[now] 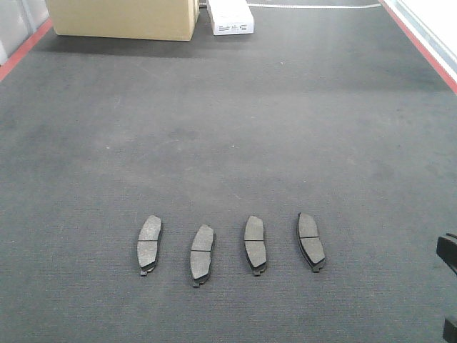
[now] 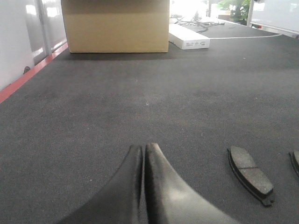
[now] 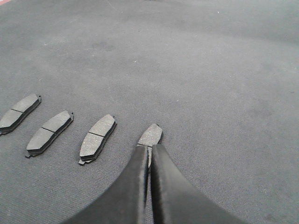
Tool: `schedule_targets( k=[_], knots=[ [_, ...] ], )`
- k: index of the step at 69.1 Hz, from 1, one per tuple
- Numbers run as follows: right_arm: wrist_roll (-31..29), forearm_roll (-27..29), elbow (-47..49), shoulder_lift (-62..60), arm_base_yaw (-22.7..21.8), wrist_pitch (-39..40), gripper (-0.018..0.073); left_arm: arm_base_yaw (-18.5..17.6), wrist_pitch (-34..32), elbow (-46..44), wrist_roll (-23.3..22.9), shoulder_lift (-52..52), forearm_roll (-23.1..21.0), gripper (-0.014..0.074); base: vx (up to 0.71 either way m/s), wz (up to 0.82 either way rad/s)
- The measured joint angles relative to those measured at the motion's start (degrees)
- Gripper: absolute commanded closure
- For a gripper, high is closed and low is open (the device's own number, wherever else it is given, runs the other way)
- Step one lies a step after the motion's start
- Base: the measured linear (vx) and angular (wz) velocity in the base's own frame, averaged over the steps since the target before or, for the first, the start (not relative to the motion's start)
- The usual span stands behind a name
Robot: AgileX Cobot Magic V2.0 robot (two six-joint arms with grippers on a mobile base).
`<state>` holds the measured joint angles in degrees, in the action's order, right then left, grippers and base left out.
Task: Move and align brake pads A on conveyor
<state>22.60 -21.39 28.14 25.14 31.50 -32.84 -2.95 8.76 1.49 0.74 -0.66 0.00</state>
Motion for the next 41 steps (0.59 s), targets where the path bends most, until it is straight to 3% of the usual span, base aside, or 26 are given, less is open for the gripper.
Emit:
schedule_targets(
  k=[41],
  knots=[
    [0.00, 0.00, 0.00, 0.00, 0.00, 0.00, 0.0566, 0.00, -1.50, 0.05, 0.00, 0.00, 0.00, 0.0602, 0.00, 0.00]
  ],
)
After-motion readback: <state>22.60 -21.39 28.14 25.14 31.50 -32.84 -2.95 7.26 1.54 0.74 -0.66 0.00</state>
